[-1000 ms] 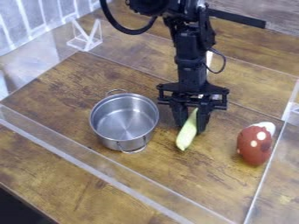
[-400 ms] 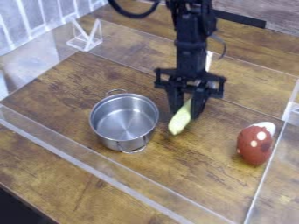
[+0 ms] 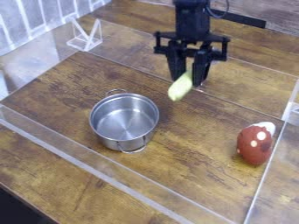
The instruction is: Move the green spoon to the left
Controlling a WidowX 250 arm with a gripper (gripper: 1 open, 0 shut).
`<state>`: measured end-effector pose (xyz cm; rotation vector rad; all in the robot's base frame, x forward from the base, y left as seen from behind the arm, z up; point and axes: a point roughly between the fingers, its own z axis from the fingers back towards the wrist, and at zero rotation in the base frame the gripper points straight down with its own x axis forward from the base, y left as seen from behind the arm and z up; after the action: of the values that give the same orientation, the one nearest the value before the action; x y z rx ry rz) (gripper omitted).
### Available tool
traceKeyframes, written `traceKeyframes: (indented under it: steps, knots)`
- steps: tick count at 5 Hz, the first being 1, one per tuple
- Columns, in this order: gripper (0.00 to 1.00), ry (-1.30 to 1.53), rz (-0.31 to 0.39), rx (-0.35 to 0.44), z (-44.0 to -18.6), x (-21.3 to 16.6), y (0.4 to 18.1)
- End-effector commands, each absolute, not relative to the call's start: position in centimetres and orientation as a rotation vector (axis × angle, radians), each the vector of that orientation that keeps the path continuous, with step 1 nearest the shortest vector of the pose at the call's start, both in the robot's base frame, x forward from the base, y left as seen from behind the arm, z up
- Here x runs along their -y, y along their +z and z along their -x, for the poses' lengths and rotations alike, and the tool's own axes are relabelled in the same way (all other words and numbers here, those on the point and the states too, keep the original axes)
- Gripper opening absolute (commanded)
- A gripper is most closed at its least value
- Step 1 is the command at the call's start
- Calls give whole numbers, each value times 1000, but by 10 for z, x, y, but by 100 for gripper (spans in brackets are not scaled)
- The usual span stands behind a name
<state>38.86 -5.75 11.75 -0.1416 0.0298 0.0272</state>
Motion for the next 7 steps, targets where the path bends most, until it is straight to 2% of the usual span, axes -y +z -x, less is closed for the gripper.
traceKeyframes:
  steps: [1, 3, 4, 7]
  knots:
    - [0, -14, 158, 123, -384, 44, 184]
    - [0, -108, 141, 148, -360, 32, 171]
    - [0, -113, 113, 158, -346, 11, 168]
    - [0, -76, 37, 179, -304, -92, 154]
